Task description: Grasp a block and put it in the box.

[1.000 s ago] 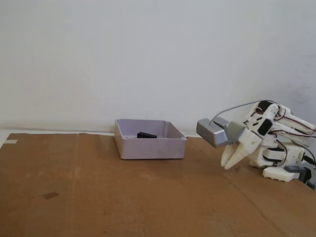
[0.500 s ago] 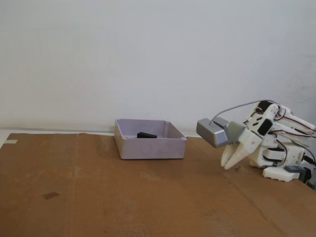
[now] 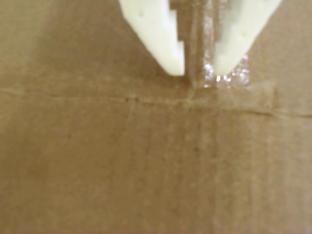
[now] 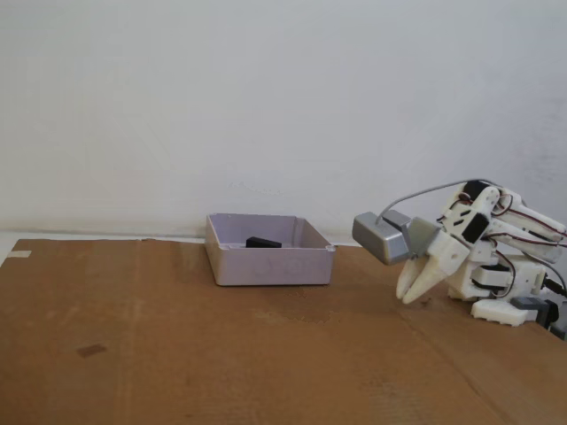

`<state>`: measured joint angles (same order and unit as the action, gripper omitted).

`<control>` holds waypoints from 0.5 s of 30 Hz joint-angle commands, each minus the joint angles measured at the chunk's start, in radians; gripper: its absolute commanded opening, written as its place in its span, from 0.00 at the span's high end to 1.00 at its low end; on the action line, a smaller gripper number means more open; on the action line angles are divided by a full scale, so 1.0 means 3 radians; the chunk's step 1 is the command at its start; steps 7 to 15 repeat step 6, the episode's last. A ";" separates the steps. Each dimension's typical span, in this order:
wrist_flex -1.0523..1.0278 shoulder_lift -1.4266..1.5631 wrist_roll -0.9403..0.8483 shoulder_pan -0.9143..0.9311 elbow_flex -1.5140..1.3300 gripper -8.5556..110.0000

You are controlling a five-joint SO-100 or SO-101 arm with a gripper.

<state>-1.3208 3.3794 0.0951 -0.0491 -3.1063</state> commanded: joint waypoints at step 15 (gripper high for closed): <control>-0.0583 0.0072 -0.0015 0.0031 -0.0133 0.88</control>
